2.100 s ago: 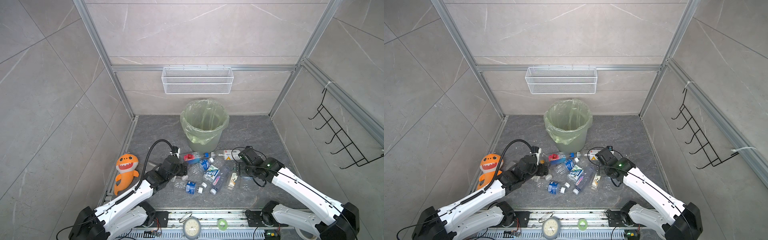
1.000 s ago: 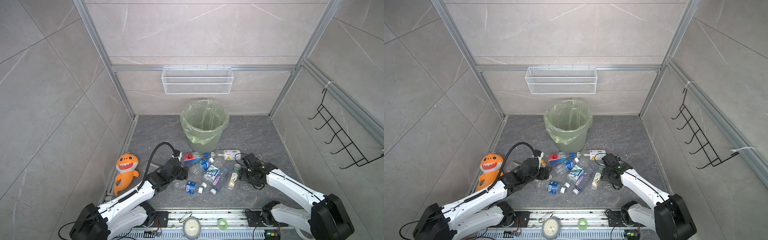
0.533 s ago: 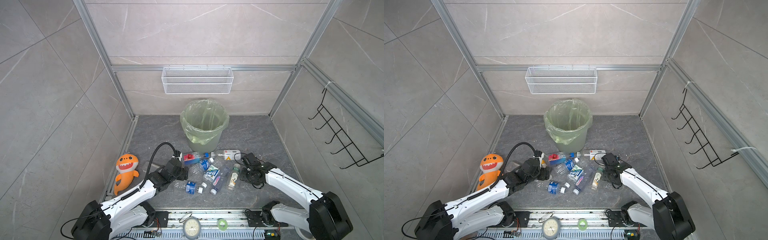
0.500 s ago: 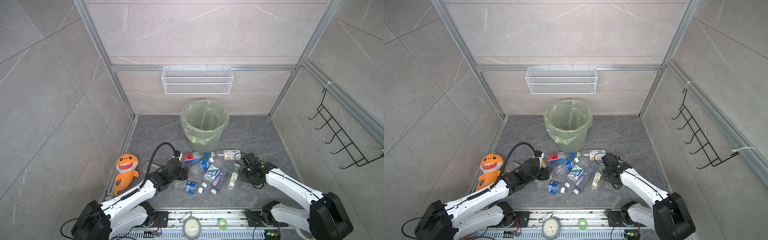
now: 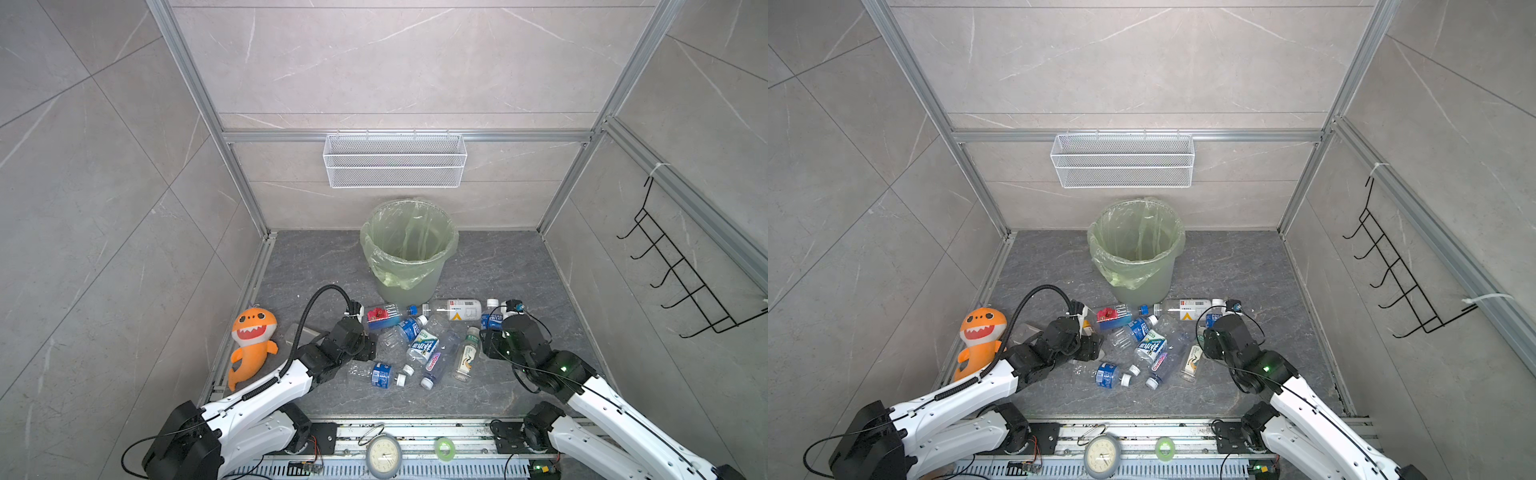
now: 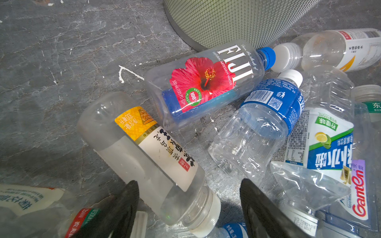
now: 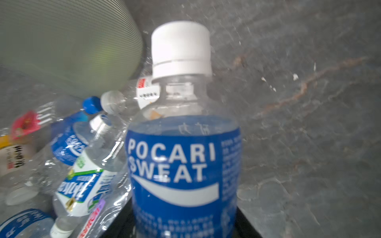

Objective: Throw the plastic bottles in the bin
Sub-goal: Throw the plastic bottle into the trash bin.

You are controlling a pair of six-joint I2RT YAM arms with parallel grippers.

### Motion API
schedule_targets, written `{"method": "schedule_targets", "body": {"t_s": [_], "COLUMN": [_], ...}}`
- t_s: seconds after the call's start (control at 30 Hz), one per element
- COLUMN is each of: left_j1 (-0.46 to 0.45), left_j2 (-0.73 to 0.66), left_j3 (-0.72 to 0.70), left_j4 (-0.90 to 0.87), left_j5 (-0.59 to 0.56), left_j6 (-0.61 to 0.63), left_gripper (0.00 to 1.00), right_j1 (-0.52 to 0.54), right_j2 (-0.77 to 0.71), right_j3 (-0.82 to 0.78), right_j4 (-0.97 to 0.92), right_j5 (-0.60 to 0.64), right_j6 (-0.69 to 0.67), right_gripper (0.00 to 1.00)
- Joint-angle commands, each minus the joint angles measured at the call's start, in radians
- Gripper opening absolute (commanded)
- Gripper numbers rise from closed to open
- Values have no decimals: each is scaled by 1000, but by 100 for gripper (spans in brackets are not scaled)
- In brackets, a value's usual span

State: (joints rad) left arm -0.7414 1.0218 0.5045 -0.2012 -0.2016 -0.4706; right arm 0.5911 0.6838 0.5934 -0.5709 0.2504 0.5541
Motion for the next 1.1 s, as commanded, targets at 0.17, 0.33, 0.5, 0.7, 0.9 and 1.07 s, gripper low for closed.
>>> {"method": "schedule_targets", "body": {"t_s": [0.17,0.33,0.5,0.7,0.9,1.07], "left_j1": [21,40,55,60,60,59], "left_j2": [-11,-25,-35,-38,-79,-113], "left_j3": [-16,-15,-18,-28,-21,3], "left_j4": [18,12,8,16,-32,-87], "left_j5": [17,27,41,49,45,29], "left_j6": [-22,-25,-25,-37,-55,-48], "left_gripper": [79,79,79,79,83,84], "right_j1": [67,126,157,150,107,102], "right_j2": [-33,98,368,859,1030,994], "right_j3": [130,355,700,1274,1481,1462], "right_j4": [90,86,76,-51,-125,-110], "right_j5": [-21,1,-23,31,141,103], "right_j6": [-167,-240,-308,-317,-293,-303], "right_gripper": [52,54,54,86,99,99]}}
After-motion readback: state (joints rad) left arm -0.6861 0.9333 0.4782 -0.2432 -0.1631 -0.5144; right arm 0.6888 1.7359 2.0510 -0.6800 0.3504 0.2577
